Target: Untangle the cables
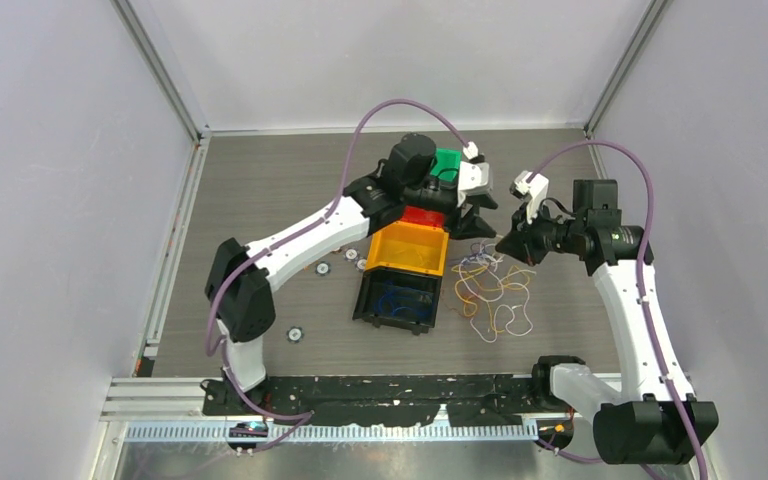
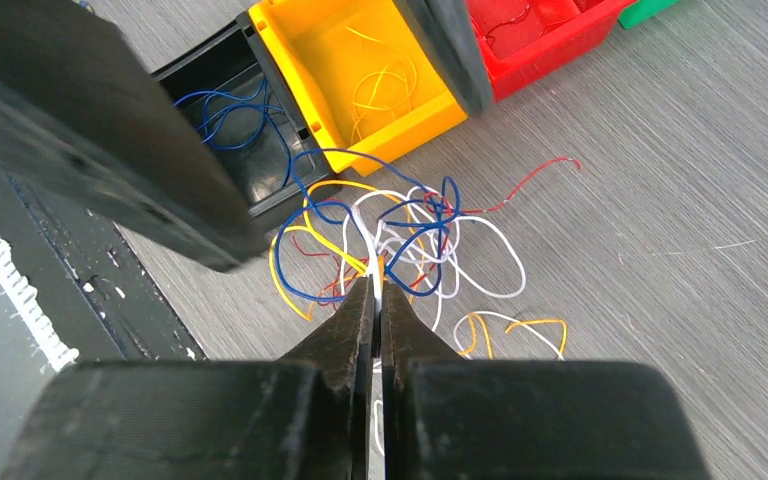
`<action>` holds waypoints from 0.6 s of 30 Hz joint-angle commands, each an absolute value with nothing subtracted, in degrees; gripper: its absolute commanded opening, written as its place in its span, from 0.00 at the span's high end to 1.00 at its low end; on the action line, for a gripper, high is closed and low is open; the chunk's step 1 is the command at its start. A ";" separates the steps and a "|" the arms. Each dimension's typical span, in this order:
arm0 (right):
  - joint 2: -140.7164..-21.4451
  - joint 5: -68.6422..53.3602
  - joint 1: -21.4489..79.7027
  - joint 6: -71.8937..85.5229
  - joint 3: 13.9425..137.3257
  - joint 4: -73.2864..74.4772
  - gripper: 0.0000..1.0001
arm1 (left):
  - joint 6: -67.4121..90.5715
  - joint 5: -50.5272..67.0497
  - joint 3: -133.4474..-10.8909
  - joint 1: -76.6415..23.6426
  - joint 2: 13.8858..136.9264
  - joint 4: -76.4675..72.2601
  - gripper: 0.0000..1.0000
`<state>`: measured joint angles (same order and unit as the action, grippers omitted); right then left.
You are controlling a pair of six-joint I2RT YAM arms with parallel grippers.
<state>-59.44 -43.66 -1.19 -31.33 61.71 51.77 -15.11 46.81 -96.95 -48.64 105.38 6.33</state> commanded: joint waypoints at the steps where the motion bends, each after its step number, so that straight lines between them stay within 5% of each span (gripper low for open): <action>1: -56.70 -45.22 -1.08 -31.54 64.66 52.81 0.93 | -14.28 48.94 -99.39 -49.50 108.79 6.02 0.45; 10: -58.77 -27.38 -3.32 -25.22 61.89 45.49 0.95 | -15.13 35.84 -75.35 -48.69 96.84 -12.90 0.33; 18: -71.98 -26.24 -12.15 -20.68 68.98 42.11 0.90 | -22.79 35.67 -72.61 -50.61 95.30 -3.69 0.30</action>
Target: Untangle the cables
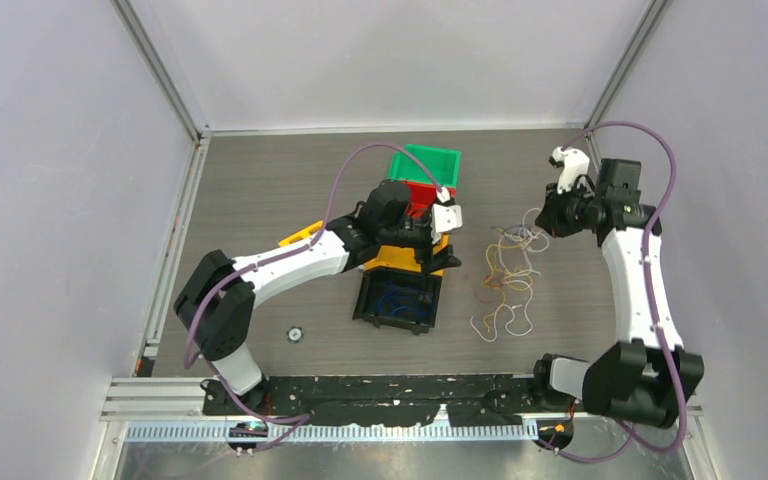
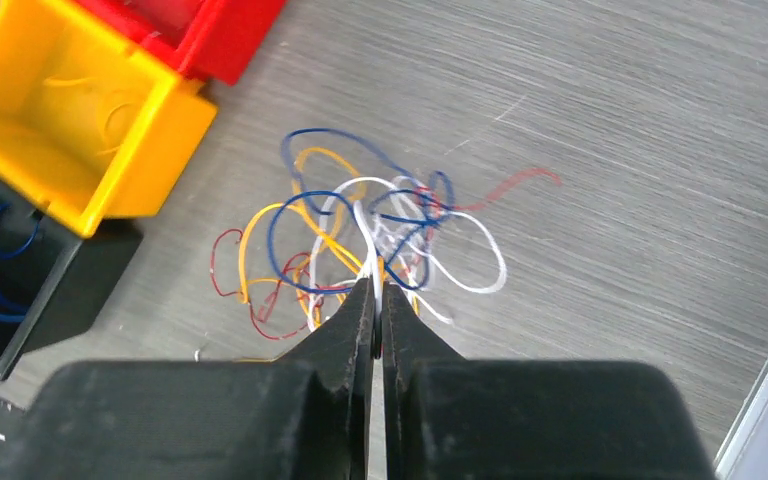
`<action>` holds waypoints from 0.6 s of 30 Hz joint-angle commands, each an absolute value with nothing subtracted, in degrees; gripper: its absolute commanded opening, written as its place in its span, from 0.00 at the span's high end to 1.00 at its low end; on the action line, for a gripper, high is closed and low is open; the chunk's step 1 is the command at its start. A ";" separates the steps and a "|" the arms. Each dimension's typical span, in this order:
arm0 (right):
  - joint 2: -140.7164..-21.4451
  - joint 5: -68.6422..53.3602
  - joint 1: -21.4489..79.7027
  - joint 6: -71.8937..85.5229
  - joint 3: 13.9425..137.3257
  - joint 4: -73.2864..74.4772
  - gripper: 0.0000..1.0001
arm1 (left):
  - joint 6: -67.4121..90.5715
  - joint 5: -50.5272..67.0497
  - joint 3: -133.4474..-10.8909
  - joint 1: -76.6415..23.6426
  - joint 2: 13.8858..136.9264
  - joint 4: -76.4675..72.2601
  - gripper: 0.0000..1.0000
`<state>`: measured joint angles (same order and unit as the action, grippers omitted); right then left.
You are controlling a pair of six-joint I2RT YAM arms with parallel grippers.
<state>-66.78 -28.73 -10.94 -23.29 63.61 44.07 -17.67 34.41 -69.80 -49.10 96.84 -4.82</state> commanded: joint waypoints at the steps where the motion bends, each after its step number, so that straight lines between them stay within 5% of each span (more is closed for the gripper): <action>1: -75.50 -25.83 -12.19 -22.02 69.52 43.64 0.78 | -23.18 36.71 -74.50 -51.36 96.55 -0.93 0.30; 3: -80.45 -23.53 -12.30 -24.22 71.21 48.62 0.53 | -23.14 36.85 -76.34 -52.92 98.83 1.25 0.31; 9: -80.92 -25.04 -18.43 -35.89 70.07 66.92 0.31 | -16.39 33.69 -73.97 -54.59 98.35 -3.39 0.32; 12: -74.72 -23.81 -19.13 -38.21 63.41 68.09 0.30 | -15.13 33.25 -71.50 -54.59 96.60 -4.77 0.32; 18: -77.86 -24.10 -16.75 -34.21 61.27 61.36 0.43 | -15.62 32.36 -69.79 -54.57 94.30 -3.48 0.31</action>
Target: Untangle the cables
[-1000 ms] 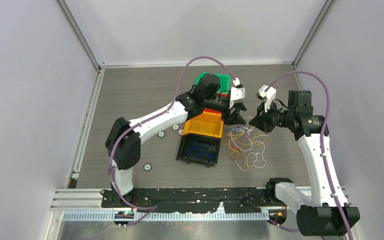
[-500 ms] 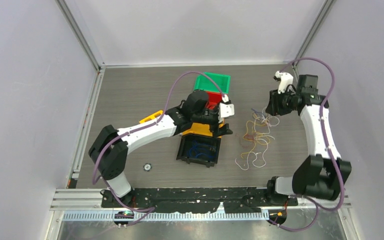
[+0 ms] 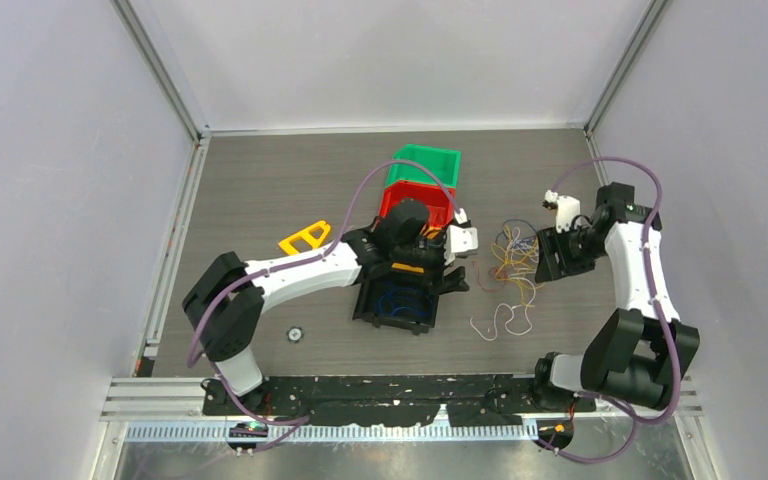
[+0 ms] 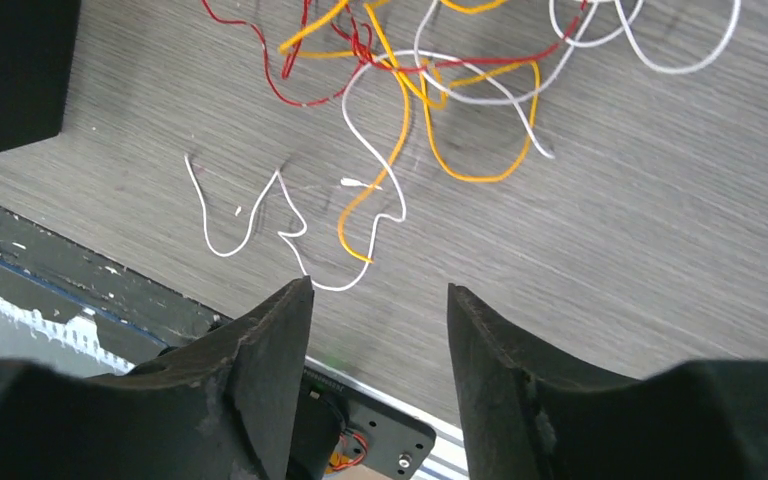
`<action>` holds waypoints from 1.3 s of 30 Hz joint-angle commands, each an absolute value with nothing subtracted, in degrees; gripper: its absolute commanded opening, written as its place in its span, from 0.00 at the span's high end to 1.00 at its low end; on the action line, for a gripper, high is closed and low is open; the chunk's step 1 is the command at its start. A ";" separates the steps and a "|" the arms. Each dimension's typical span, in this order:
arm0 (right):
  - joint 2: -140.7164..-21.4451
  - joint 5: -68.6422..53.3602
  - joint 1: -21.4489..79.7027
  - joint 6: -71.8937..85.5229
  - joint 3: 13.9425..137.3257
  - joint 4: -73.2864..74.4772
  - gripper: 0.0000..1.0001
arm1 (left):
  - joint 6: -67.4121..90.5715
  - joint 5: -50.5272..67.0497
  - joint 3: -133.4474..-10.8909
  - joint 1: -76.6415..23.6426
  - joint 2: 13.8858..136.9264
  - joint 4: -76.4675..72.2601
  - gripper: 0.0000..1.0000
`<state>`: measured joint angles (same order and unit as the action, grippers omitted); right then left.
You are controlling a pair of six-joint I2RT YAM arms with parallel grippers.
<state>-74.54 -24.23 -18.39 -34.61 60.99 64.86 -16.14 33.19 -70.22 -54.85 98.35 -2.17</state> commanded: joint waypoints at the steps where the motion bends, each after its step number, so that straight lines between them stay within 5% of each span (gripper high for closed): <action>1: -79.10 -23.25 -15.64 -34.29 61.22 60.82 0.45 | -16.27 32.30 -69.93 -54.54 94.00 -2.74 0.31; 12: -86.66 -23.40 -14.04 -37.27 56.12 55.92 0.55 | -18.27 30.58 -69.75 -53.35 92.17 -0.18 0.31; 23: -86.36 -28.52 -13.67 -39.15 59.67 56.80 0.94 | -16.96 31.03 -70.58 -50.98 90.54 -0.17 0.31; 32: -70.55 -55.26 -14.92 -45.44 82.78 83.39 0.95 | -14.50 34.05 -76.29 -46.92 87.50 3.09 0.29; 39: -66.12 -63.74 -14.91 -28.21 97.53 76.36 0.95 | -16.21 34.58 -78.52 -45.30 84.08 3.57 0.25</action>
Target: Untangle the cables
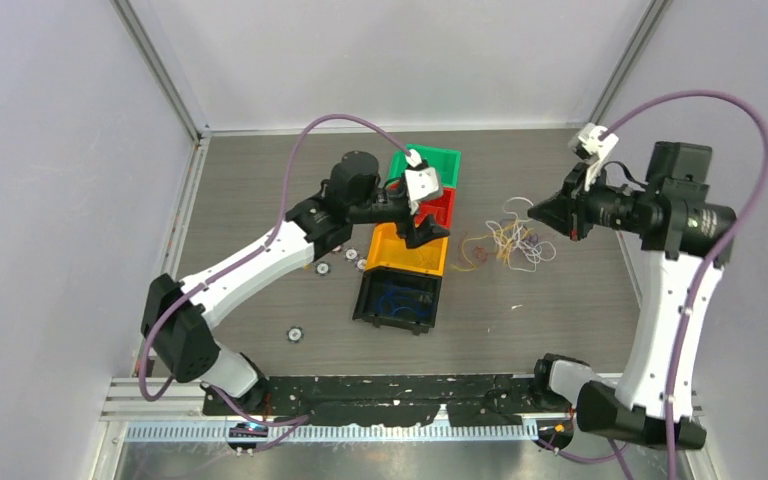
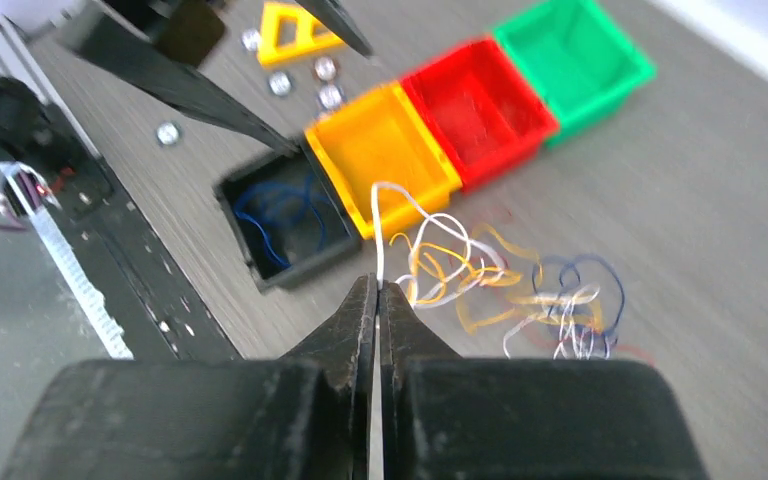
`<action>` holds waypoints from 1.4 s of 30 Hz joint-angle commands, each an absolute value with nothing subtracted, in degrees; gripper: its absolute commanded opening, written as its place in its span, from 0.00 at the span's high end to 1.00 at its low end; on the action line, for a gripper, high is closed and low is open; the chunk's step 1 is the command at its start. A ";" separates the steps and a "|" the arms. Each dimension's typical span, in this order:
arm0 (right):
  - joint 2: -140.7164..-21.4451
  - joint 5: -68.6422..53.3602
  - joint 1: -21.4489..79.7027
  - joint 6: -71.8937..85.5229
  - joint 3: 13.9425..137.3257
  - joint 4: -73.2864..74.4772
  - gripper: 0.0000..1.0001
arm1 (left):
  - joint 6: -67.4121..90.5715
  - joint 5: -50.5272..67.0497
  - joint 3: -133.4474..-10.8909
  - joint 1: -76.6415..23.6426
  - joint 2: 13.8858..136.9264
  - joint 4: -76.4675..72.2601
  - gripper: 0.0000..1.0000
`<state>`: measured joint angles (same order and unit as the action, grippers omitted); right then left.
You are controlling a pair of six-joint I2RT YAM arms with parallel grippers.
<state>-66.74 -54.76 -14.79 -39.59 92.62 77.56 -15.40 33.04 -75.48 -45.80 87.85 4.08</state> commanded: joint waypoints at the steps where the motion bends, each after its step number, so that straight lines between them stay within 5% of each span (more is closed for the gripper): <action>1: -65.84 -64.76 -14.92 -25.93 99.22 74.48 0.95 | -16.29 34.28 -78.69 -45.07 83.99 3.65 0.24; 19: -68.30 -65.45 -15.93 16.20 118.98 28.03 0.95 | -13.80 41.03 -79.86 -42.76 85.17 -6.03 0.21; 27: -67.40 -64.76 -17.21 18.55 117.01 25.28 0.95 | -8.26 38.95 -93.00 -47.58 96.55 -17.92 0.21; 32: -67.18 -59.09 -17.32 15.64 114.98 24.18 0.95 | -5.09 35.46 -89.30 -45.59 95.27 -16.10 0.23; 39: -72.74 -54.78 -16.99 21.37 107.06 9.45 0.95 | -4.73 35.52 -81.66 -36.87 87.92 -1.37 0.01; 42: -78.31 -54.37 -15.34 22.42 106.26 5.72 0.95 | -5.04 36.01 -80.43 -32.75 85.38 5.69 0.00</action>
